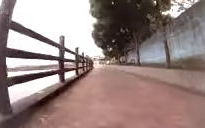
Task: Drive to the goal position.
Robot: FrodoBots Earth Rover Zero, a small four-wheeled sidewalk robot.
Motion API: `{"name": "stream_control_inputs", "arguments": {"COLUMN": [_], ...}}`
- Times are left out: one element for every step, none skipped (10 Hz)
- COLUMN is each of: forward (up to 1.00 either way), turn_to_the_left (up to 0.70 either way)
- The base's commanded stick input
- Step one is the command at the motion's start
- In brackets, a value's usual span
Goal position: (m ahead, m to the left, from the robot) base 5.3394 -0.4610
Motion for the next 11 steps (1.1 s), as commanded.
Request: {"name": "stream_control_inputs", "arguments": {"forward": [1.0,1.0,1.0,1.0,1.0,1.0,1.0,1.0,1.0,1.0,1.0], "turn_to_the_left": [0.0,0.0,0.0,0.0,0.01,0.21,0.22,0.0,0.0,0.0,0.0]}}
